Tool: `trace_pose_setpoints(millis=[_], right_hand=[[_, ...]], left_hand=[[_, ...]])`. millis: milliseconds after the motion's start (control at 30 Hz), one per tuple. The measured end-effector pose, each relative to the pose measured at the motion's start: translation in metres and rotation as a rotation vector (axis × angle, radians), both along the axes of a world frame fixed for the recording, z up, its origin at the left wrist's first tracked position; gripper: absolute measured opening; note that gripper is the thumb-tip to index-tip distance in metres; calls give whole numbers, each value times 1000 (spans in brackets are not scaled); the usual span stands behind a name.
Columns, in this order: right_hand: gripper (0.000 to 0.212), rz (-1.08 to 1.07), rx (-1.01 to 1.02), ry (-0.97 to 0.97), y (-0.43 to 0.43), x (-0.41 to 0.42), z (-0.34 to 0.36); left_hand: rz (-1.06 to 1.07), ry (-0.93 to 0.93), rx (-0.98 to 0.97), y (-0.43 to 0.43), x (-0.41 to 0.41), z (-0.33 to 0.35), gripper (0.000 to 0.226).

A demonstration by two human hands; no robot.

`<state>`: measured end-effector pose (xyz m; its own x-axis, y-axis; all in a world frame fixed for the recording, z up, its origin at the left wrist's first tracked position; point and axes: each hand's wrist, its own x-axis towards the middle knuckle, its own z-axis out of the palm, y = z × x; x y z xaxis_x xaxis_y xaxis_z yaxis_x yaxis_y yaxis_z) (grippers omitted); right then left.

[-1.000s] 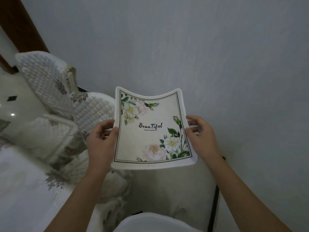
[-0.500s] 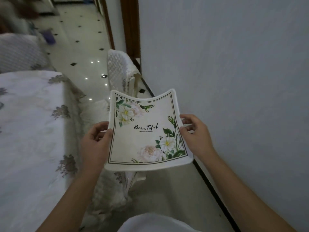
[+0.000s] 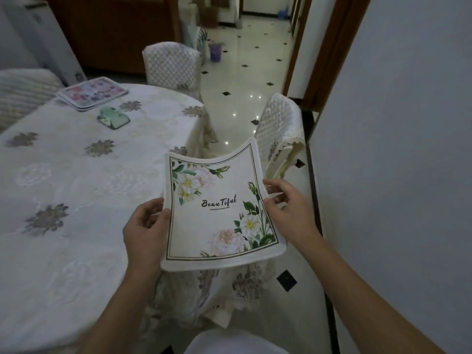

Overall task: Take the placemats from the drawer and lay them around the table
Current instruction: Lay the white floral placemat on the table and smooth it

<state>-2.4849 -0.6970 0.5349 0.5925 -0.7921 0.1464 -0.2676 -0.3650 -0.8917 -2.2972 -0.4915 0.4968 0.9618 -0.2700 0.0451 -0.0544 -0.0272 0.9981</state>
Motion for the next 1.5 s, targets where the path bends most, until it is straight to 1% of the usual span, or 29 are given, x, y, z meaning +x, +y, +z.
trace_pose_setpoints(millis=[167, 300, 433, 633, 700, 800, 867, 933, 1033, 1100, 1167, 1267, 1400, 1500], right_hand=[[39, 53, -1, 37, -36, 21, -9], [38, 163, 38, 67, -52, 56, -19], [38, 340, -2, 99, -68, 106, -33], [37, 646, 46, 104, -99, 166, -63], [37, 737, 13, 103, -114, 178, -67], [37, 856, -95, 122, -132, 198, -74], [38, 935, -113, 116, -133, 214, -77], [38, 1019, -77, 108, -122, 230, -79], [36, 1153, 7, 113, -92, 249, -79], [33, 1233, -4, 113, -70, 262, -76], [32, 1288, -55, 113, -50, 276, -75], [33, 1309, -163, 119, -28, 301, -78], [34, 1282, -256, 196, -13, 336, -90], [32, 1228, -298, 247, -5, 363, -103]], left_hand=[[38, 18, 62, -28, 9, -4, 21], [156, 24, 83, -21, 20, -10, 21], [301, 49, 136, -16, 28, -22, 20], [584, 94, 210, -25, 13, -35, 22], [673, 114, 218, -36, 3, -34, 21], [785, 140, 232, -51, -14, -30, 21], [842, 148, 245, -53, -27, -25, 21], [882, 176, 283, -47, -43, -18, 23], [982, 183, 315, -27, -69, -12, 24], [1038, 175, 321, -12, -81, -10, 27], [1063, 175, 338, 5, -86, -14, 30], [1057, 199, 373, 28, -76, -30, 33], [998, 205, 415, 52, -34, -52, 33], [943, 144, 462, 66, 8, -67, 31]])
